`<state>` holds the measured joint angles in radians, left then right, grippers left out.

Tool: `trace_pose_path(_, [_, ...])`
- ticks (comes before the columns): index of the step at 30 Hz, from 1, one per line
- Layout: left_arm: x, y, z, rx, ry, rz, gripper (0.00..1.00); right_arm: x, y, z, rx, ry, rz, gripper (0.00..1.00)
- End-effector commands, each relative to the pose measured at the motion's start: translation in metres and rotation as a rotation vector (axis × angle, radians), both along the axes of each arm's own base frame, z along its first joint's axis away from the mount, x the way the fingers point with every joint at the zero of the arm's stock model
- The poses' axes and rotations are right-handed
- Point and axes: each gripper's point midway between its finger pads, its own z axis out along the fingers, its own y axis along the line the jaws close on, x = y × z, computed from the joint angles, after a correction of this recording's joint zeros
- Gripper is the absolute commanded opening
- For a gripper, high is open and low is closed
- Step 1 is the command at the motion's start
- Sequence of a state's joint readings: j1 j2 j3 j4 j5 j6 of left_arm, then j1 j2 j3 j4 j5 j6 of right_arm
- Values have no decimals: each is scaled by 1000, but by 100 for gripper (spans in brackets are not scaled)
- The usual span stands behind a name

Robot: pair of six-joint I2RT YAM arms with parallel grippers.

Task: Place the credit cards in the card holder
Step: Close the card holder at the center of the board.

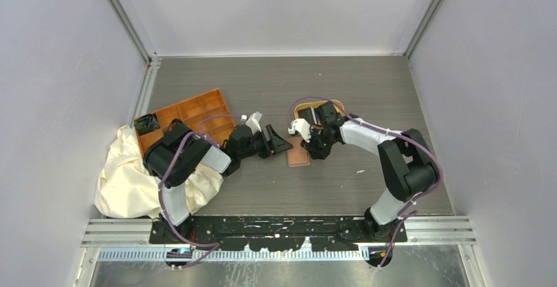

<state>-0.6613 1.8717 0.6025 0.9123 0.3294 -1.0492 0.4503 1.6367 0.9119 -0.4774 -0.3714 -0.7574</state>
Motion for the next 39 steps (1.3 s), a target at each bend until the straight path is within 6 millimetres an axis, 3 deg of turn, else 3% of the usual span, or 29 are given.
trace_pose_path(1, [-4,1,-29,64,62,24,65,7,8,19,47,13,-4,27])
trace_pose_path(6, [-5,6,-33,94,47,26,63,8,10,73,260,18,-75,32])
trace_pose_path(11, [-6,13,-26,148,0,11,61,8,30,96,418,16,-125,47])
trace_pose_path(18, [-10,27,-24,222,-23,21,61,34,31,58,342,140,-392,52])
trace_pose_path(26, [-13,18,-31,185,2,-8,59,45,31,44,279,178,-486,59])
trace_pose_path(32, [-16,10,-32,179,9,-25,59,41,36,32,234,261,-511,53])
trace_pose_path(39, [-22,4,-51,195,84,-36,59,35,19,19,87,303,-527,36])
